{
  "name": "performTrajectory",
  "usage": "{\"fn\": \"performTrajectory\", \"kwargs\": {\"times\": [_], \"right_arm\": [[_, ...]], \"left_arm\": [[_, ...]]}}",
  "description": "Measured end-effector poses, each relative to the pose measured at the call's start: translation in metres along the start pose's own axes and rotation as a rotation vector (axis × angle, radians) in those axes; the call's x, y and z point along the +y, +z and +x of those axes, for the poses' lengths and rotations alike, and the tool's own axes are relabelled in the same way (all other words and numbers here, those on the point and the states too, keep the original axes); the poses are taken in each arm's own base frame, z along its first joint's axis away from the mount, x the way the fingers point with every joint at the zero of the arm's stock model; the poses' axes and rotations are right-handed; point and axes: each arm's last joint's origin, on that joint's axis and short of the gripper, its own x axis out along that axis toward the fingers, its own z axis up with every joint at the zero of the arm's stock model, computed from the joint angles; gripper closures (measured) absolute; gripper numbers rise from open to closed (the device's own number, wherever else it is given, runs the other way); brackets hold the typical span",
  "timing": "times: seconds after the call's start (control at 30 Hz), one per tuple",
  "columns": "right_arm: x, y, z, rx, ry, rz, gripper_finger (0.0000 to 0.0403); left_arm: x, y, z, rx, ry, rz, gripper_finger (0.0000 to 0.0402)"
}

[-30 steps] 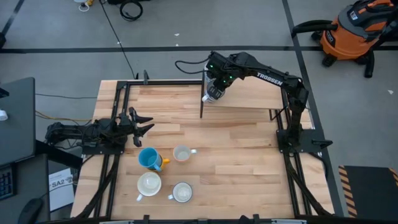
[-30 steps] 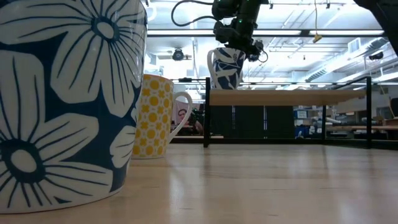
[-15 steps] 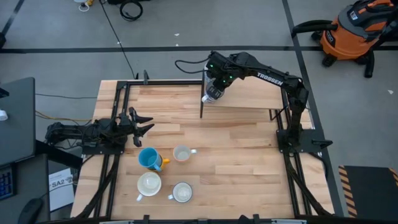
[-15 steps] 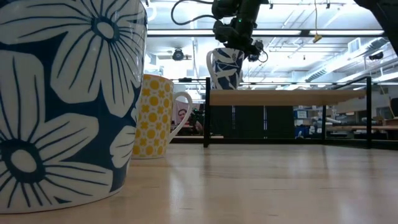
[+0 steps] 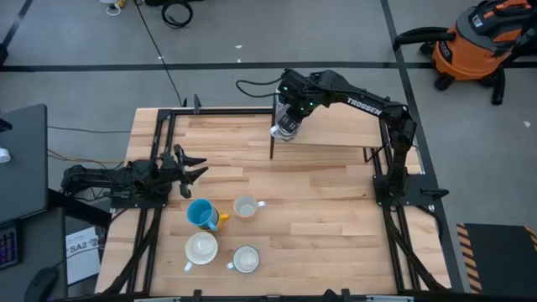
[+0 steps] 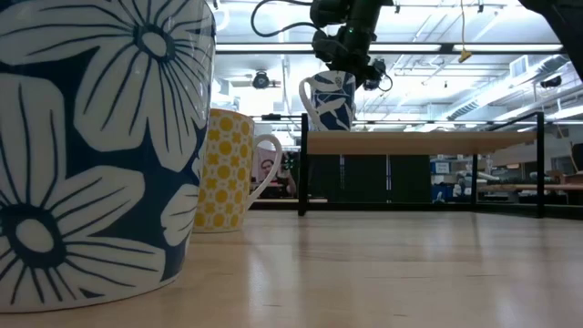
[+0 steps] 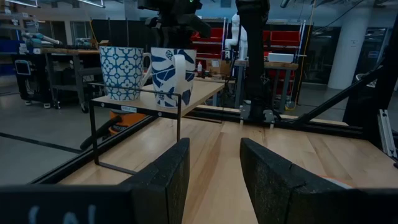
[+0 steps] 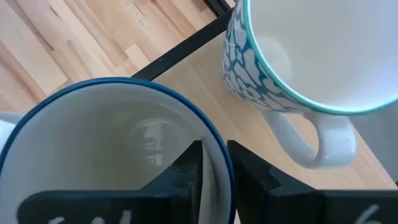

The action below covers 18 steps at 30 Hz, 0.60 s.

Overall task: Place coffee mugs
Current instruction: Put the light blue pattern mug on the shelf

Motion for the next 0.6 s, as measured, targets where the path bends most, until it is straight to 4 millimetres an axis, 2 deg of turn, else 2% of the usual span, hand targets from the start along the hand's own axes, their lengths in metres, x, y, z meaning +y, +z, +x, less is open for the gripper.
{"fn": "performTrajectory", "kwargs": {"times": [0.27, 0.6], "right_arm": [[-0.0004, 0.0001, 0.0000, -0.003, -0.013, 0.000, 0.0296], [-0.0023, 0.0019, 0.0001, -0.026, -0.053, 0.005, 0.0293]], "left_arm": [[0.0000, 0.0001, 0.0000, -0.001, 0.000, 0.000, 0.0253], [0.0000, 0.0001, 0.0000, 0.000, 0.000, 0.000, 0.0253]]}}
